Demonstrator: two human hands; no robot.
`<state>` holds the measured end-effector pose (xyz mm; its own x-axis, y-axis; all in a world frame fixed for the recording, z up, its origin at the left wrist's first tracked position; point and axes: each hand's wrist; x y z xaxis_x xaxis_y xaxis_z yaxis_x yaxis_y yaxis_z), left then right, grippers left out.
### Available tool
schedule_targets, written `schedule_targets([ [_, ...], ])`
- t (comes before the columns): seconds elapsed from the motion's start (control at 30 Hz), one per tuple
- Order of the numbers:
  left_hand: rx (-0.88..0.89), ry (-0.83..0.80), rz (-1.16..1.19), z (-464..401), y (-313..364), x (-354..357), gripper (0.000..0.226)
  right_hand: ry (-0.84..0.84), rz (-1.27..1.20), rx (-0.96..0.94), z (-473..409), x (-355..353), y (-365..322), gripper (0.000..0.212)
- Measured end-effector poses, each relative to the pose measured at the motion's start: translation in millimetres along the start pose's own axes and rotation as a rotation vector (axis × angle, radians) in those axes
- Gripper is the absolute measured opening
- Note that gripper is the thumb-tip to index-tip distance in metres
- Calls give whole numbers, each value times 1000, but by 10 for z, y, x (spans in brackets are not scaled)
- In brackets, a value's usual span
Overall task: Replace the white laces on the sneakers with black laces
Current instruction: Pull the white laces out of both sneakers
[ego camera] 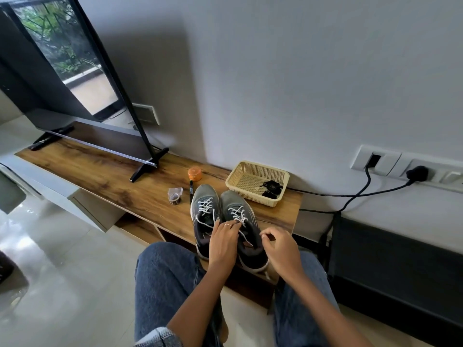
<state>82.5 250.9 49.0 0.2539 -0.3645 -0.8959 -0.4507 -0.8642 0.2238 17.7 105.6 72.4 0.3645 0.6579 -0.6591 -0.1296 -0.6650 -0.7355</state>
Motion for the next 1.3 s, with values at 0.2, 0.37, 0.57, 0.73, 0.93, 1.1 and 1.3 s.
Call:
schedule_targets([
  [0.2,-59,-62,71,-23,42,-28,31,-51,-4,6,-149,102,-83,13],
  [0.37,-103,-138,71,-36,-21,45,12,-92,55,6,-382,246,-116,18],
  [0.57,-349,-79,325,-19,-18,19,11,-128,137,-66,-697,437,-144,33],
  [0.73,-487,5,467,-93,104,-100,6,-157,141,-76,-693,520,-49,19],
  [0.93,-512,-9,504,-119,57,-62,5,-57,-44,76,-727,463,-23,11],
  [1.1,-448,-33,525,-182,15,-41,17,-10,-385,341,-666,445,19,7],
  [1.3,-352,-22,494,-242,-21,0,22,52,-661,452,-718,363,-104,7],
])
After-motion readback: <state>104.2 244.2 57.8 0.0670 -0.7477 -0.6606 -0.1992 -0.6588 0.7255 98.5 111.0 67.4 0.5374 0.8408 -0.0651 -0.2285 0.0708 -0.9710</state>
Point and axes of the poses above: each hand's wrist, its own z-axis away from the middle knuckle, its own x-axis out of the palm, y = z × x, and after that the axes turned 4 degrees about y, right-handed
